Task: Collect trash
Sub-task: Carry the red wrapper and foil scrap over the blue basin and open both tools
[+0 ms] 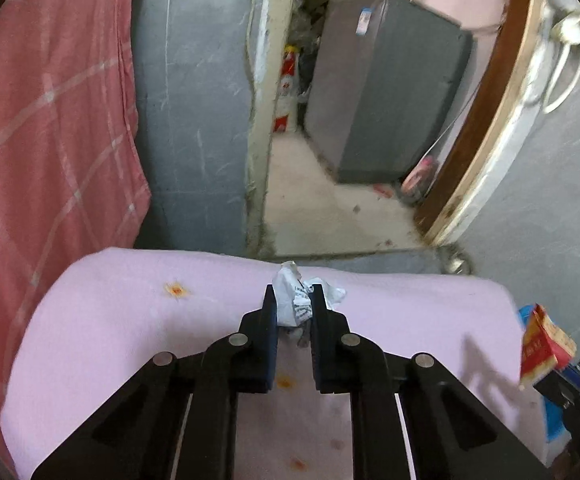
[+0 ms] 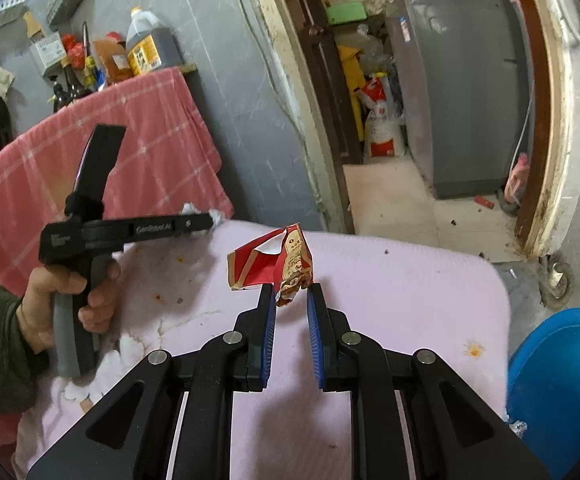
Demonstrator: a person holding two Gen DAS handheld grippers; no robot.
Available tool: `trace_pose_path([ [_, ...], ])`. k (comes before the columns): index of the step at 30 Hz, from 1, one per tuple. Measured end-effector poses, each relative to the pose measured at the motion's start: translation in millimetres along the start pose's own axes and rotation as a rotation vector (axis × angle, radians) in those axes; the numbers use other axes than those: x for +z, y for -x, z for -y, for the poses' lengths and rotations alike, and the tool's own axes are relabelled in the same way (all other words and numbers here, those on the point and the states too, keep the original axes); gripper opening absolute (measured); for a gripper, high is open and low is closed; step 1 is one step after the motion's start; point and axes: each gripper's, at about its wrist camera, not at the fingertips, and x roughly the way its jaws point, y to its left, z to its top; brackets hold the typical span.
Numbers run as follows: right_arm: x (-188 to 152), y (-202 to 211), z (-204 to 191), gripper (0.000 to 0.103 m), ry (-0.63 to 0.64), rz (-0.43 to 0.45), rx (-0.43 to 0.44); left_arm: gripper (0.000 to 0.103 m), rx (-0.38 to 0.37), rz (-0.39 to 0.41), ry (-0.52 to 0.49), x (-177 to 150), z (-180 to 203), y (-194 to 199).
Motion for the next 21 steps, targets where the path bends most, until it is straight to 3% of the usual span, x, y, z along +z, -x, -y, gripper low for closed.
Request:
trace_pose_path([
  [7,3.6,62.0,-9.2,0.014,-0.005,0.151,-0.051,0.011,-0.087,0.164,-0.042,-17.3,51.4,65.0],
  [12,7.1,117.0,-13.3,0.014,0.008,0.265,-0.114,0.011,-0.165,0.332,-0.09,-28.6,107.9,122.7],
  [21,12.0,228.0,-7.0,0.014,0.055,0.463,-0.307,0.011,-0.29,0.568,-0.155,-31.7,207.8,196.5],
])
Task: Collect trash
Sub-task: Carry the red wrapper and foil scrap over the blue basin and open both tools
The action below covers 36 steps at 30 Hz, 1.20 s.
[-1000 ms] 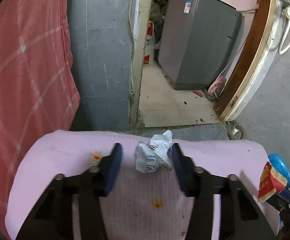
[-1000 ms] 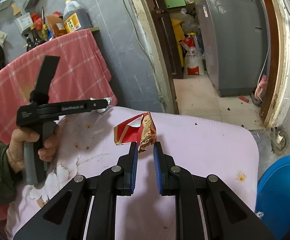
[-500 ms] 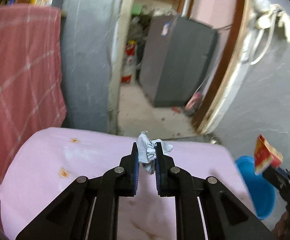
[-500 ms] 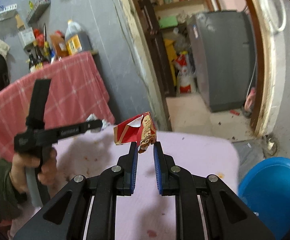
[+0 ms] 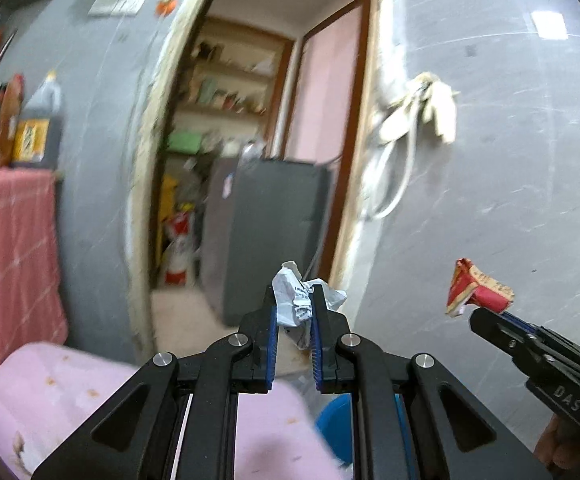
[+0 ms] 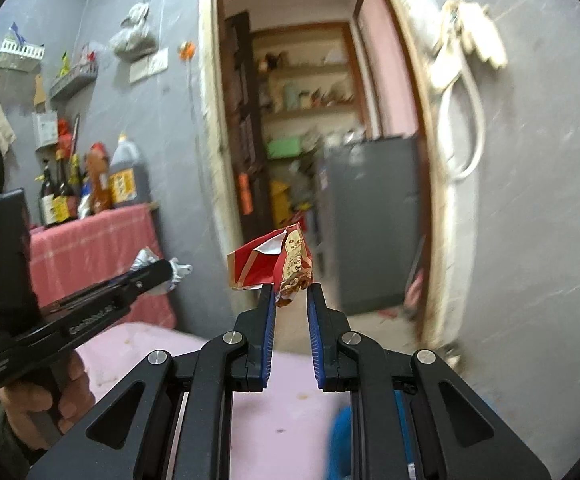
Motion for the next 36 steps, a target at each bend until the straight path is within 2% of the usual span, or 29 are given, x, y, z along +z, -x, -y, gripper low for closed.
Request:
trace_pose_path([
  [8,7.6,46.8,41.8,0.014,0.017,0.061,-0.131,0.012,-0.107,0.05,-0.034,-1.3,73.0,-2.1],
  [15,-3.6,69.3,74.3,0.014,0.012,0.055,-0.203,0.012,-0.155,0.018,-0.054,-17.2,110.7,-14.3],
  [21,-20.0,64.2,95.7,0.015,-0.025,-0.01,-0.219,0.012,-0.153,-0.073,-0.067,-37.7,123.9,-35.2],
  [29,-51.5,36.4,119.5,0.016,-0.108,-0.158,-0.207,0.015,-0.145,-0.244,-0.068,-68.1,124.6,-73.6],
  [34,-67.5,20.2,129.7,0.016,-0.157,-0.229,-0.201,0.025,-0.146,-0.318,-0.06,-88.6,124.3,-92.0],
  [36,-71.7,16.2,133.3,0.017,-0.168,-0.248,-0.2,0.032,-0.144,-0.329,-0.061,-93.6,123.8,-96.0],
])
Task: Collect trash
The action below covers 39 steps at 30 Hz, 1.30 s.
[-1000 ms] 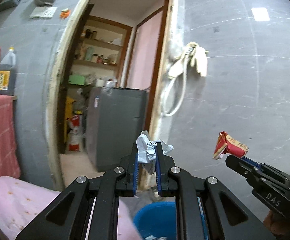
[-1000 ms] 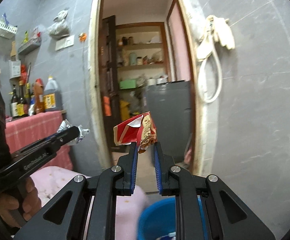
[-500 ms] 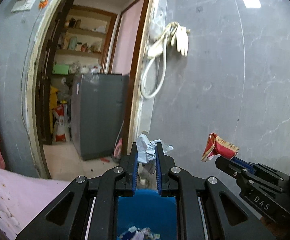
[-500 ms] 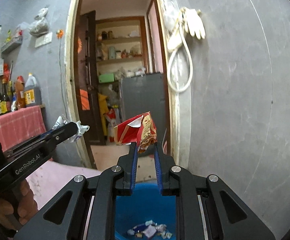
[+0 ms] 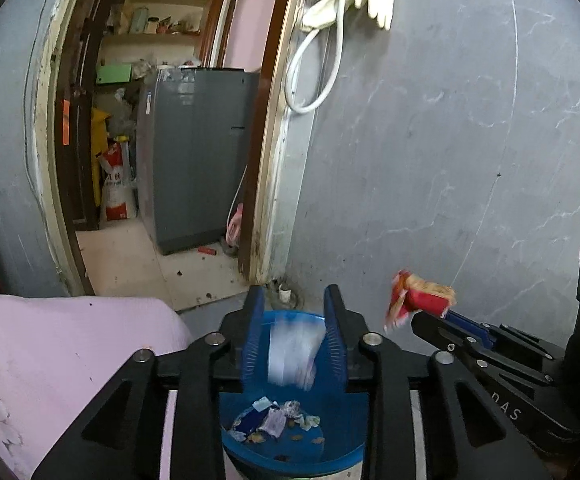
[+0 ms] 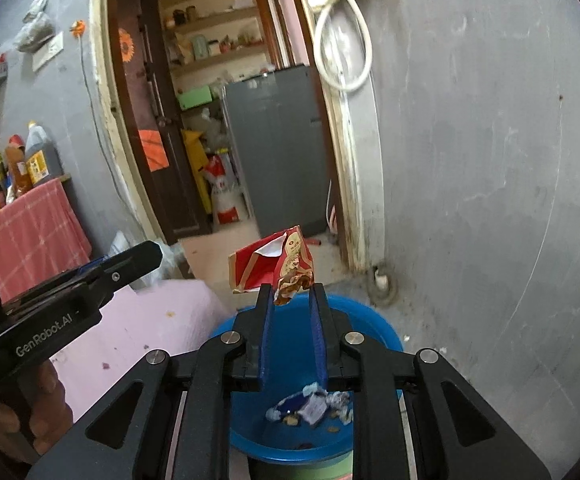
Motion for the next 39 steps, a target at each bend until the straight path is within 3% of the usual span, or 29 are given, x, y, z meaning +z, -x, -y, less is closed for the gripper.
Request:
trace_pose_path([
  [4,-3.8,-8.0,5.0,0.02,-0.011,-0.03,-0.004,0.037,-0.002,-0.019,0.012,-5.7,-5.4,-6.6],
  [7,-4.4,-9.0,6.3,0.028,-0.015,-0.033,-0.007,0.039,0.005,-0.023,0.02,-6.0,-7.3,-6.6],
  [13,0.8,0.0,-0.8,0.032,-0.008,-0.005,-0.008,0.055,0.032,0.012,0.059,-0.5,-19.4,18.2],
  [16,4.5,13.0,-7.8,0.04,0.0,0.025,0.001,0.068,0.057,0.049,0.081,3.1,-27.0,42.3],
  [18,7.6,25.4,-15.0,0.047,0.009,0.056,0.008,0.086,0.081,0.085,0.096,4.7,-32.7,62.8],
  [21,11.7,48.2,-28.3,0.056,0.023,0.108,0.019,0.1,0.122,0.144,0.122,4.6,-43.5,97.7],
  [24,14.4,70.2,-43.2,0.074,0.03,0.147,0.031,0.101,0.153,0.177,0.142,2.2,-55.9,134.8],
  [33,4.4,137.5,-88.5,0.103,0.044,0.254,0.063,0.101,0.255,0.241,0.138,-26.0,-68.6,235.1],
  [39,-15.2,168.4,-123.8,0.103,0.054,0.297,0.115,0.102,0.351,0.249,0.109,-52.3,-67.2,289.8],
])
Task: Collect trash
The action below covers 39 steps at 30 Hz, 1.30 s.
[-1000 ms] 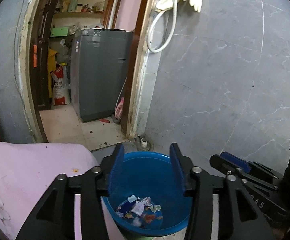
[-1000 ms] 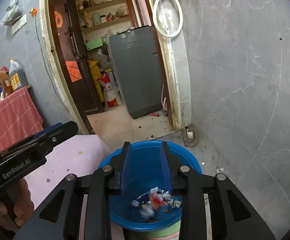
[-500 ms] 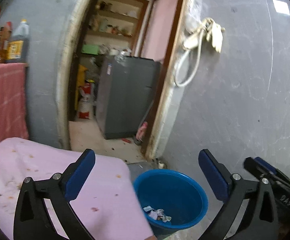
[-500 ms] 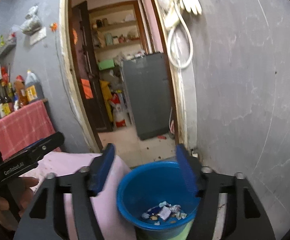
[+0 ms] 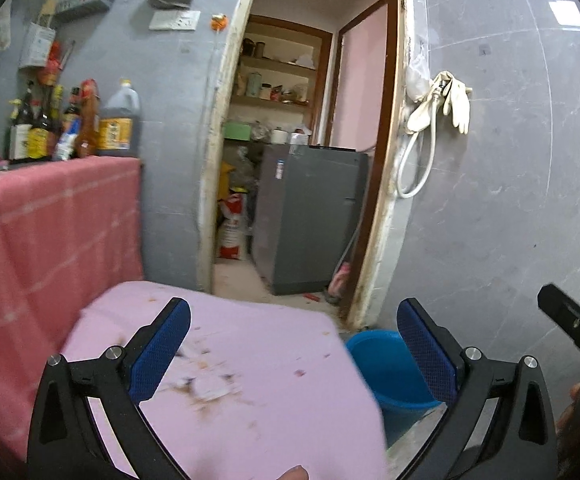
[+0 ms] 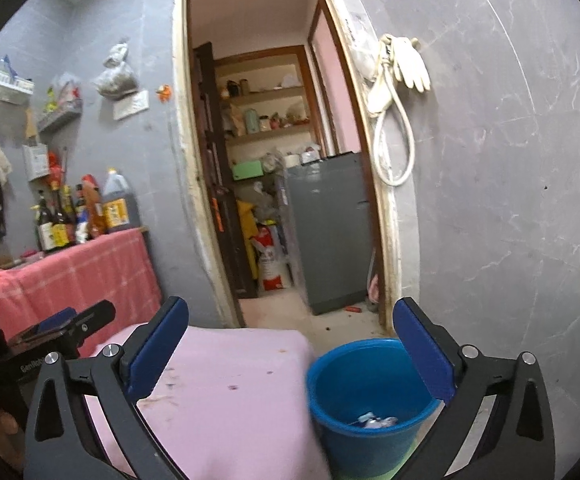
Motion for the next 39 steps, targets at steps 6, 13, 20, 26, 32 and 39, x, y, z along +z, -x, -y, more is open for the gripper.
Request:
trace_pose_path([
  [6,-16.0,22.9,-34.7,0.103,0.007,0.024,0.055,0.102,0.076,0.016,-0.013,-17.4,-19.6,40.2],
  [13,-37.3,42.1,-67.8,0.103,0.035,0.036,0.093,0.102,0.138,0.038,-0.008,-41.1,-39.7,78.5],
  [20,-64.7,56.3,-95.6,0.103,0.078,0.031,0.082,0.102,0.155,0.05,-0.009,-67.6,-53.7,101.4],
  [26,-94.8,62.5,-108.4,0.103,0.094,-0.033,0.06,0.102,0.142,0.038,-0.002,-96.2,-59.5,111.9],
  [32,-112.5,64.3,-113.0,0.103,0.129,-0.1,0.034,0.102,0.123,0.007,0.039,-119.0,-64.6,113.7],
  [39,-120.9,63.1,-103.8,0.103,0.101,-0.122,0.002,0.102,0.127,-0.025,0.05,-131.7,-64.3,106.7],
])
